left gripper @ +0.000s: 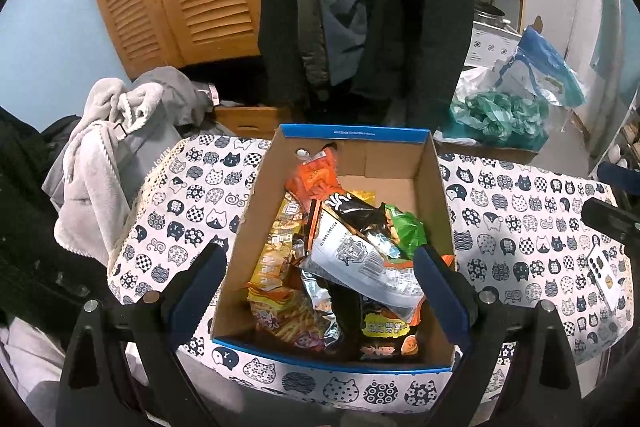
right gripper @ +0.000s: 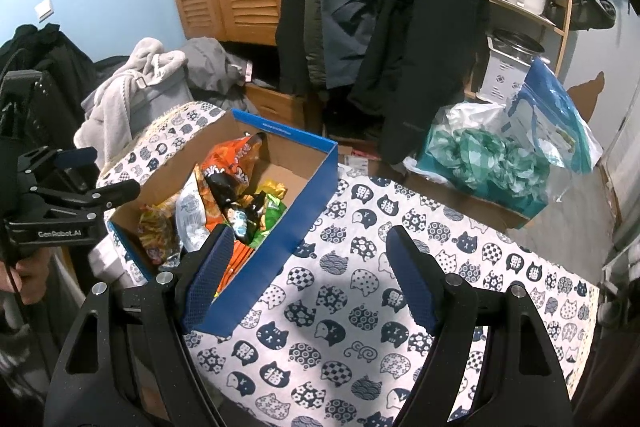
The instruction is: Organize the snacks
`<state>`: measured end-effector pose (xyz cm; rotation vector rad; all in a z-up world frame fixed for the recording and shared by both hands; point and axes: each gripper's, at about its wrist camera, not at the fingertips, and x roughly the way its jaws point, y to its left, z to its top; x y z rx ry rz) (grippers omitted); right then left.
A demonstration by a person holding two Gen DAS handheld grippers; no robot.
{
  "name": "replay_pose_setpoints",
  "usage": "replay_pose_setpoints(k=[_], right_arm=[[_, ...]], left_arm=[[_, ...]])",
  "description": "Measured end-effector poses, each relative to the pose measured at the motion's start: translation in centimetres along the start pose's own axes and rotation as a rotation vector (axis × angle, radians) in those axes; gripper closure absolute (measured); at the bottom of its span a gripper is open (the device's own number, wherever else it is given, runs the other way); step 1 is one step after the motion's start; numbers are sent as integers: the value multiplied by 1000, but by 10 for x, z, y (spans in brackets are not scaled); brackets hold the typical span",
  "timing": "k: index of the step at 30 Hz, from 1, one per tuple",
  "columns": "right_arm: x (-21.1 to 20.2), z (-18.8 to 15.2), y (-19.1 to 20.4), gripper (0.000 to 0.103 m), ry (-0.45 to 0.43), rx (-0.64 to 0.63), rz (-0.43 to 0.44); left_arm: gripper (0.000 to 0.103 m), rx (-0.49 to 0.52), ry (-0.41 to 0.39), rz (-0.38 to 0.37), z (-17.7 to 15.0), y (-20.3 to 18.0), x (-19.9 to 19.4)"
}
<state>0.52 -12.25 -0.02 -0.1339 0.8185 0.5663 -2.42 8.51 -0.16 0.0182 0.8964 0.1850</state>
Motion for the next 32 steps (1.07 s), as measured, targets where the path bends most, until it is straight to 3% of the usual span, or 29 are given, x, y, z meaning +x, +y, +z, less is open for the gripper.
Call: replay_pose_setpoints(k=[32], right_arm=[[0, 0, 0, 25, 3, 1, -1]], left_arm=[[7, -13, 20, -36, -2, -1, 0]])
